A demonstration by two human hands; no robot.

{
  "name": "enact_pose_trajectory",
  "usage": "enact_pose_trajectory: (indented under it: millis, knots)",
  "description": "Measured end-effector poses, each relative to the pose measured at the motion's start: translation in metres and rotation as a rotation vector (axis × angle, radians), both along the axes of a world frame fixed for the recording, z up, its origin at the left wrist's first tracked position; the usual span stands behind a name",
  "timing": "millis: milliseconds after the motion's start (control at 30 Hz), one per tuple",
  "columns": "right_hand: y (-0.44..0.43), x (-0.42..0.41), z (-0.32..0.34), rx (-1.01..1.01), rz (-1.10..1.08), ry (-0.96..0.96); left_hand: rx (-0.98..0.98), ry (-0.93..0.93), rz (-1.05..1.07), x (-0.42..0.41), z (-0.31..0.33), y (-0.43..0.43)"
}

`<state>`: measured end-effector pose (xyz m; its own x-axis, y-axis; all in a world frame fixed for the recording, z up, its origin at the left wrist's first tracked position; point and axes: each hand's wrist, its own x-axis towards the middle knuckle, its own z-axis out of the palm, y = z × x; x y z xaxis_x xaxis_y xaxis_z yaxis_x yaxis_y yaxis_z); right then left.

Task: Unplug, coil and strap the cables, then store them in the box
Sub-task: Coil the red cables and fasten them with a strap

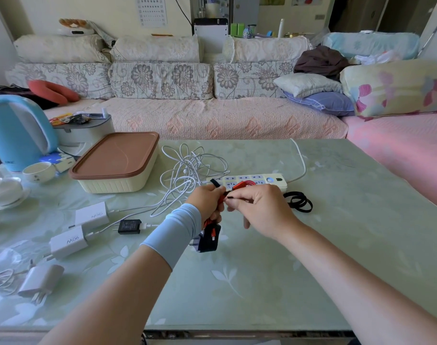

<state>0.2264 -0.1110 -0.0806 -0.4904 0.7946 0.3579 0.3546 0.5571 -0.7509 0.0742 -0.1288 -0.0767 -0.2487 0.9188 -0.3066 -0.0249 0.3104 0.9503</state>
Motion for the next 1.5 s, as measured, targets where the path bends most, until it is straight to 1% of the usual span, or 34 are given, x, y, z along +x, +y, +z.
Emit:
enact_pose_trajectory:
  millis: [100,200,267,400,533,633,733,867,933,1000,1033,1100,1167,1267,1400,1433,1500]
  knots:
    - [-0.001,0.002,0.003,-0.292,0.049,0.110,0.055,0.070,0.041,-0.001,-0.002,0.003]
    - [-0.002,0.001,0.004,-0.519,0.082,0.200,0.101,0.134,0.046,-0.001,-0.002,0.003]
    - [-0.003,0.000,0.003,-0.586,0.062,0.244,0.117,0.132,0.041,0.000,-0.001,0.002]
    - [-0.005,-0.002,0.003,-0.696,0.004,0.393,0.157,0.034,0.040,0.001,0.002,-0.002]
    - [-0.004,-0.002,0.005,-0.689,-0.061,0.389,0.216,-0.091,-0.027,-0.002,0.007,-0.006]
    - [-0.003,-0.001,0.005,-0.632,-0.040,0.362,0.240,-0.179,-0.131,-0.004,0.009,-0.010]
    - [-0.004,0.002,0.008,-0.586,0.023,0.385,0.240,-0.245,-0.225,-0.004,0.014,-0.014]
    - [-0.002,0.008,0.009,-0.425,0.069,0.384,0.216,-0.269,-0.400,-0.006,0.019,-0.018]
    - [-0.001,0.013,0.010,-0.309,0.113,0.318,0.221,-0.186,-0.465,-0.008,0.020,-0.019]
    - [0.000,0.018,0.010,-0.250,0.120,0.199,0.246,-0.013,-0.499,-0.010,0.021,-0.021]
    - [0.001,0.020,0.010,-0.257,0.121,0.137,0.265,0.074,-0.507,-0.011,0.022,-0.022]
    - [0.004,0.023,0.010,-0.353,0.141,0.077,0.298,0.208,-0.519,-0.012,0.022,-0.024]
    - [0.007,0.024,0.011,-0.507,0.168,0.089,0.306,0.320,-0.529,-0.013,0.021,-0.024]
    - [0.009,0.027,0.014,-0.668,0.184,0.063,0.281,0.430,-0.525,-0.011,0.019,-0.023]
    - [0.013,0.032,0.016,-0.877,0.213,0.151,0.283,0.595,-0.513,-0.006,0.018,-0.022]
    - [0.015,0.032,0.016,-0.893,0.198,0.154,0.282,0.639,-0.505,-0.005,0.018,-0.022]
    - [0.016,0.031,0.014,-0.836,0.143,0.109,0.271,0.711,-0.487,-0.003,0.017,-0.023]
